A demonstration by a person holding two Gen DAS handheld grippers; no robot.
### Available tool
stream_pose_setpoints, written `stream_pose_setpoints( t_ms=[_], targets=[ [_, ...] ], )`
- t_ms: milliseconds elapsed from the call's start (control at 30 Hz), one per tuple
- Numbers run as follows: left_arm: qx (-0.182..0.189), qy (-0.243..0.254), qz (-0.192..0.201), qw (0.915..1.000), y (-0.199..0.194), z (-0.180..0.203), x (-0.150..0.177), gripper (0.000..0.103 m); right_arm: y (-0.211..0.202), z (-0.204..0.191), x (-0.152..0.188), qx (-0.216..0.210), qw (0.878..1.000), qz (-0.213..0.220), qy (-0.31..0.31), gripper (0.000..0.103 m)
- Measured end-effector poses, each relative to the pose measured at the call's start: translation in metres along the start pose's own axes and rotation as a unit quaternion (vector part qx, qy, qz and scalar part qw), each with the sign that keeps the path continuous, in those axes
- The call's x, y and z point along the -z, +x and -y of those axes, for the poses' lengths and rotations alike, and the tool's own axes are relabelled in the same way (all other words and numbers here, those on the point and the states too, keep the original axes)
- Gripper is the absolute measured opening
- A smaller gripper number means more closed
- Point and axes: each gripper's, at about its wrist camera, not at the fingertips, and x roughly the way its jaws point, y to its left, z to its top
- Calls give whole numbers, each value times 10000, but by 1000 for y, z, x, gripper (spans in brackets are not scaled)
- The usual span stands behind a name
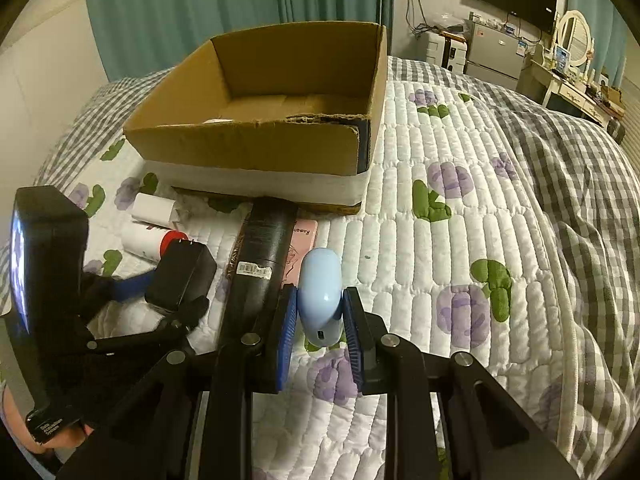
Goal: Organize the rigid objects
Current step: 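Grasp the black power adapter with the left gripper while the right holds the earbud case, then lower the adapter and earbud case into the box and release both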
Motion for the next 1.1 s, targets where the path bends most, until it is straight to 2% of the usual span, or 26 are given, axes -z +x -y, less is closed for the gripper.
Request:
stream_pose_setpoints(
  t_ms=[200,567,800,1100],
  targets=[
    [104,-58,81,9999,-15,-7,7,41,-6,-3,0,44,10000,51,-67,22],
    [247,-167,690,9972,-87,-14,10,38,-49,-13,-6,225,9989,364,-166,22],
    [282,-49,1219,9921,-129,-17,-23,38,-81,-19,-23,228,9976,620,-219,22],
    [275,39,1836,9826,-170,-26,-85,38,-118,-22,-82,226,9926,1142,-347,22]
  ],
)
